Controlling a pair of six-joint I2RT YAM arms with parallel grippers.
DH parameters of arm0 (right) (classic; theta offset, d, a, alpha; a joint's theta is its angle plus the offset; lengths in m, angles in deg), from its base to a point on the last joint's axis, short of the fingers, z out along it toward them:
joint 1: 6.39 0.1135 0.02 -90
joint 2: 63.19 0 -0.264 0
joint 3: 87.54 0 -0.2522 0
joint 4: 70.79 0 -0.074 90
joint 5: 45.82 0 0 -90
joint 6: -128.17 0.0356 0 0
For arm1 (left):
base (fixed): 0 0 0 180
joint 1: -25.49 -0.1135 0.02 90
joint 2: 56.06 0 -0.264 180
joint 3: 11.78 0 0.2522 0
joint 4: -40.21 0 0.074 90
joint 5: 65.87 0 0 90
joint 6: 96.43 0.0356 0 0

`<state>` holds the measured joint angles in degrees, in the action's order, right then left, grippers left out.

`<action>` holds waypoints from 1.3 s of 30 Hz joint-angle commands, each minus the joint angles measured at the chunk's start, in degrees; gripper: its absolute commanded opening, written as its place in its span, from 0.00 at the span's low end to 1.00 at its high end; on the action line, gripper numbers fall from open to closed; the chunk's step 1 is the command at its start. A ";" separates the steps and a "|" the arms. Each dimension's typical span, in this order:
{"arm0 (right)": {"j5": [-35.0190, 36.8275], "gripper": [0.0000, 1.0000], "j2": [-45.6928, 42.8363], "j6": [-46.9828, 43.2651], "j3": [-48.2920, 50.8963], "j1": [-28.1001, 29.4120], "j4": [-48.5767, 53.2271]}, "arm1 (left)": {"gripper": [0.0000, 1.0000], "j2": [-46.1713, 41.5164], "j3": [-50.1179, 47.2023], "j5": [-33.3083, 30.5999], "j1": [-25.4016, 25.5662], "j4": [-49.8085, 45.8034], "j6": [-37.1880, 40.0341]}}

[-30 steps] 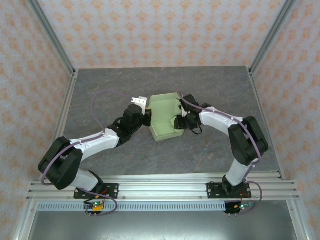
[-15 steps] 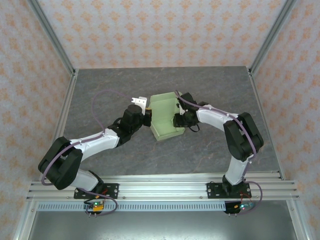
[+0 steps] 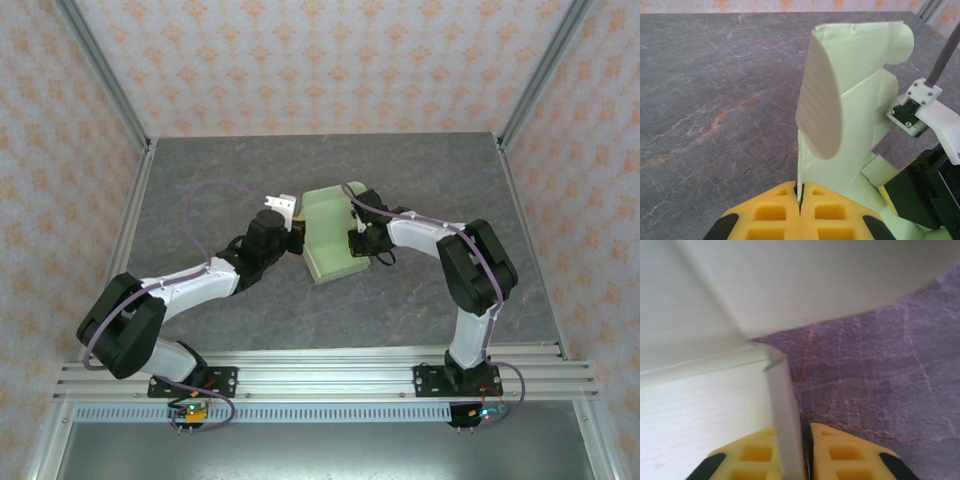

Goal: Fold the paper box

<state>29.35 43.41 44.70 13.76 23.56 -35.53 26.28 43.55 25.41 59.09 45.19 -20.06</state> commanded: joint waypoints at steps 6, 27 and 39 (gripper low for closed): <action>17.51 0.02 1.51 -1.95 6.01 1.12 -1.87 | 0.00 0.71 1.75 -0.75 0.23 -0.19 -0.17; 36.89 0.30 7.02 -0.15 -5.29 8.38 12.72 | 0.00 0.29 0.10 -1.89 0.23 0.58 -0.76; 48.71 0.30 11.31 1.80 -8.62 11.88 15.28 | 0.00 0.22 -0.80 -1.26 0.23 2.13 -0.32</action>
<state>70.27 51.76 44.87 5.41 36.30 -26.79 26.98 42.74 25.36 59.51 45.13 -20.54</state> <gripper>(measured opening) 0.292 0.047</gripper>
